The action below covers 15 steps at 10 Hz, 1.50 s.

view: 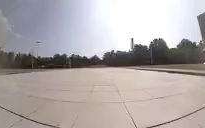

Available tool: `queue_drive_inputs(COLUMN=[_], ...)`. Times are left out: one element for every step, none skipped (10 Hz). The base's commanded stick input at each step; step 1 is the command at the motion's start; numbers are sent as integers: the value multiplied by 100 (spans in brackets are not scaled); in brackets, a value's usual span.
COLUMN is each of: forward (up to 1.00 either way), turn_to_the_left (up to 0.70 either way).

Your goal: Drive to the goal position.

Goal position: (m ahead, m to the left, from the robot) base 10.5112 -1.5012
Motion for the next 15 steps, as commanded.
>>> queue_drive_inputs(forward=[70, 70, 70, 70, 70, 70, 70, 70, 70, 70, 70, 70, 70, 70, 70], turn_to_the_left=[0, -1, -1, -2, -1, 0, -1, -5, -3, 0, 0, 0, 0, 0, 0])
